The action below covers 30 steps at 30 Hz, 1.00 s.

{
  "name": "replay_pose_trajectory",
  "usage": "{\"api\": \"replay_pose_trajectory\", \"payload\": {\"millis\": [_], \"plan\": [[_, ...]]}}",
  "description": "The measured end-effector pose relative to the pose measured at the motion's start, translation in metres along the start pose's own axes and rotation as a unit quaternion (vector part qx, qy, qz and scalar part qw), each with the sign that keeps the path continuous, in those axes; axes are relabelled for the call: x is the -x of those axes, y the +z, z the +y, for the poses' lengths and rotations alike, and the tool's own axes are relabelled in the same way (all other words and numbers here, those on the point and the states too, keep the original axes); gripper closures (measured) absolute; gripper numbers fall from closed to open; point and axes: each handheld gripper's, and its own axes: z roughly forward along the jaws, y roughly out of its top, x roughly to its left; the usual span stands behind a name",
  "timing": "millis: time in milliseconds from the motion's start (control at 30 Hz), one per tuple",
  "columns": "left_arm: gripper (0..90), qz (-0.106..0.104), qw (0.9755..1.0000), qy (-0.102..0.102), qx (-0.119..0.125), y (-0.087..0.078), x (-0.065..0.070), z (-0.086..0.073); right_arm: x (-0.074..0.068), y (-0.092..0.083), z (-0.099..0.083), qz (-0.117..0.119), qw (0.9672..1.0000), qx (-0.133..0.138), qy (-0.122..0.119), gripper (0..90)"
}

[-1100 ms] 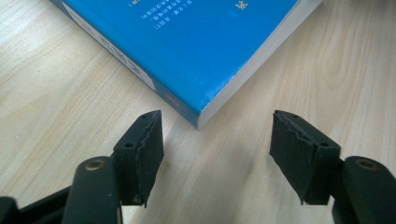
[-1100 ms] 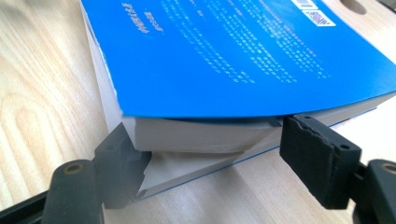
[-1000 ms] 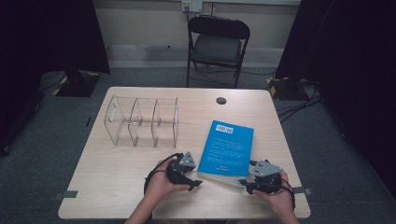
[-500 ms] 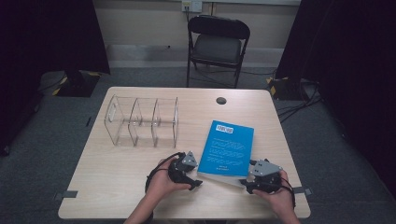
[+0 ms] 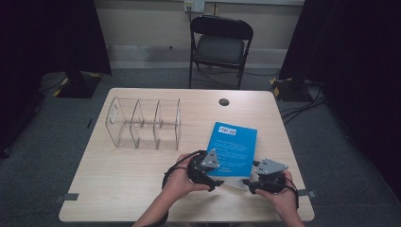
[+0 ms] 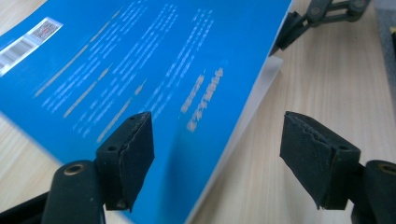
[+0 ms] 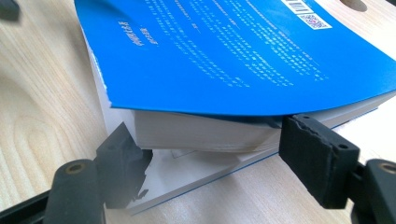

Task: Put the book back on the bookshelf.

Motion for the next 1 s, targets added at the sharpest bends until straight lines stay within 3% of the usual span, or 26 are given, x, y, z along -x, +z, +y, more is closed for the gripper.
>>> {"api": "replay_pose_trajectory", "payload": {"millis": [167,267,333,433,667,833,1000], "plan": [[24.0,0.001,0.9999,0.009,0.014,0.016,0.002,0.014,0.001,0.000,0.001,0.004,0.9999,-0.001,0.012,25.3],[25.6,0.009,0.9999,0.014,0.003,0.025,0.002,0.017,0.002,-0.001,0.001,0.004,0.9998,-0.001,0.019,25.3],[24.9,-0.001,1.0000,0.008,0.000,0.034,0.003,0.018,0.002,-0.001,0.001,0.004,0.9997,0.000,0.025,25.3],[24.1,0.002,0.9999,0.010,-0.008,0.042,0.005,0.019,0.001,-0.001,0.002,0.007,0.9995,-0.003,0.032,25.4],[23.5,0.016,0.9997,0.015,-0.009,0.052,0.003,0.022,0.002,-0.001,0.001,0.007,0.9990,0.000,0.045,25.3],[25.5,0.030,0.9987,0.036,-0.022,0.056,0.004,0.024,0.002,-0.001,-0.001,0.011,0.9981,0.001,0.061,25.2],[34.1,0.018,0.9981,0.048,-0.033,0.052,0.004,0.029,0.005,-0.001,-0.004,0.023,0.9964,0.009,0.082,25.2]]}}
